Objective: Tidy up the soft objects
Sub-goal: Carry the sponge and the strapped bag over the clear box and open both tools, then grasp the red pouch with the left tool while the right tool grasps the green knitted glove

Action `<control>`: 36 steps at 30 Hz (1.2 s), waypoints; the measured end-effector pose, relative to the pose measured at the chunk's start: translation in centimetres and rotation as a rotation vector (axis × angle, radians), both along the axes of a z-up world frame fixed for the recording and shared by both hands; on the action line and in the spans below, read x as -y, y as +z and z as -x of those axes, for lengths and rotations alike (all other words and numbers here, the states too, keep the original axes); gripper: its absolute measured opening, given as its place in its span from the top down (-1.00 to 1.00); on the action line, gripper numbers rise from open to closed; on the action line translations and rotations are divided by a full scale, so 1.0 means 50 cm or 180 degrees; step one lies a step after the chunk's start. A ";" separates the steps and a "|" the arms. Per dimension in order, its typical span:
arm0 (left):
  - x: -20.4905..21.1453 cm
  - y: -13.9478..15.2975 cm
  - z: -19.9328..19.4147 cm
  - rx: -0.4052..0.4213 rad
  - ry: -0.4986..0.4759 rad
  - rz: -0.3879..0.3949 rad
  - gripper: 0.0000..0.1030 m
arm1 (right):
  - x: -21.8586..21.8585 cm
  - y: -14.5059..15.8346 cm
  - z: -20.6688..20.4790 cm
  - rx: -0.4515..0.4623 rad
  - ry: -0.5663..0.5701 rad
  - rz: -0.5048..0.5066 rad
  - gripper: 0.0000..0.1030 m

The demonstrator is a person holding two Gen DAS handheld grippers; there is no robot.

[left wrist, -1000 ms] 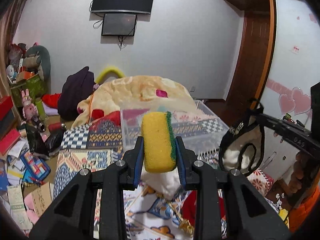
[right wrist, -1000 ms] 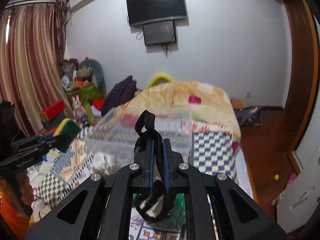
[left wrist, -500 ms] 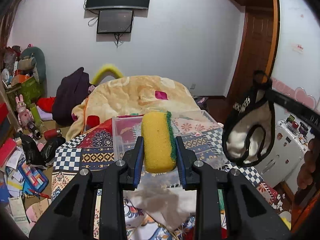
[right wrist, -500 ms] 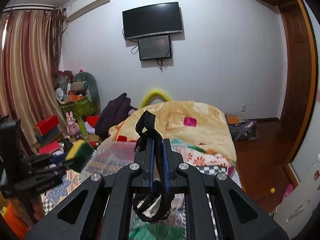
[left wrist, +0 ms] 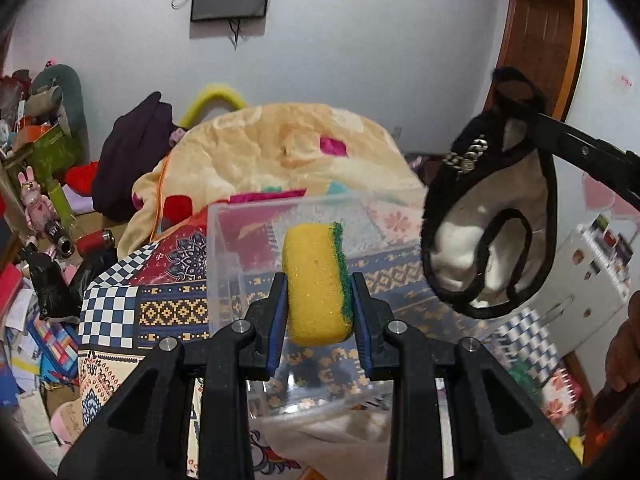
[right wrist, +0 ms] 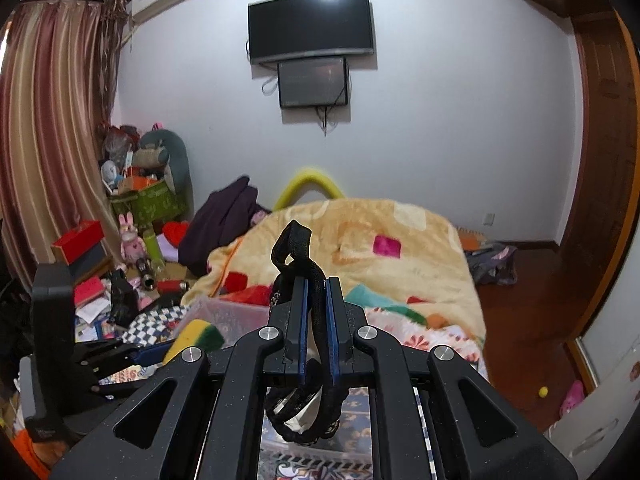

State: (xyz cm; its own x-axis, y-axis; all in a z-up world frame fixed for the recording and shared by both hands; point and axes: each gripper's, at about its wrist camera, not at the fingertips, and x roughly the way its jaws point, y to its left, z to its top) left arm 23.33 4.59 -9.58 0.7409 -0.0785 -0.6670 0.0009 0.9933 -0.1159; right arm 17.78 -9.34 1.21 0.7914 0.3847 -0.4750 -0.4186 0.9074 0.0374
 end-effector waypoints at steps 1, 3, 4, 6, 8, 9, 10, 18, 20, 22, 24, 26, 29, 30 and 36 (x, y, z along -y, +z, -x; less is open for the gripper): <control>0.004 -0.008 -0.008 -0.0039 -0.0012 -0.0062 0.42 | -0.003 -0.011 -0.006 -0.0065 0.0024 -0.0003 0.85; 0.011 -0.024 -0.022 -0.0110 -0.0021 -0.0147 0.42 | -0.003 -0.036 -0.020 -0.0231 0.0066 -0.0045 0.85; 0.014 -0.032 -0.029 -0.0152 -0.0026 -0.0168 0.42 | -0.001 -0.043 -0.027 -0.0300 0.0072 -0.0060 0.85; 0.016 -0.045 -0.040 -0.0213 -0.0023 -0.0193 0.42 | 0.006 -0.060 -0.036 -0.0443 0.0090 -0.0099 0.85; 0.016 -0.054 -0.046 -0.0256 -0.0022 -0.0198 0.42 | 0.011 -0.078 -0.041 -0.0543 0.0078 -0.0059 0.85; 0.017 -0.055 -0.047 -0.0246 -0.0009 -0.0223 0.42 | 0.010 -0.083 -0.043 -0.0560 0.0059 -0.0012 0.85; 0.018 -0.056 -0.047 -0.0251 0.0001 -0.0238 0.42 | 0.011 -0.088 -0.045 -0.0581 0.0047 0.0040 0.85; 0.018 -0.051 -0.040 -0.0246 -0.0038 -0.0148 0.20 | 0.002 -0.120 -0.047 -0.0744 0.0056 0.0410 0.84; 0.019 -0.045 -0.034 -0.0216 -0.0042 -0.0150 0.12 | 0.002 -0.124 -0.044 -0.0742 0.0046 0.0494 0.84; 0.017 -0.036 -0.022 -0.0169 -0.0049 -0.0128 0.07 | 0.005 -0.126 -0.042 -0.0786 0.0081 0.0544 0.80; 0.017 -0.025 -0.011 -0.0121 -0.0059 -0.0118 0.06 | 0.011 -0.126 -0.039 -0.0803 0.0082 0.0554 0.70; 0.017 -0.009 0.008 -0.0048 -0.0075 -0.0111 -0.01 | 0.022 -0.124 -0.033 -0.0810 0.0082 0.0571 0.50; 0.014 0.017 0.040 0.0089 -0.0079 -0.0084 -0.16 | 0.040 -0.112 -0.021 -0.0784 0.0076 0.0509 0.18; 0.015 0.023 0.047 0.0115 -0.0085 -0.0077 -0.17 | 0.045 -0.106 -0.014 -0.0758 0.0070 0.0494 0.15; 0.024 0.064 0.119 0.0322 -0.0139 -0.0020 -0.40 | 0.075 -0.063 0.041 -0.0566 0.0091 0.0346 -0.19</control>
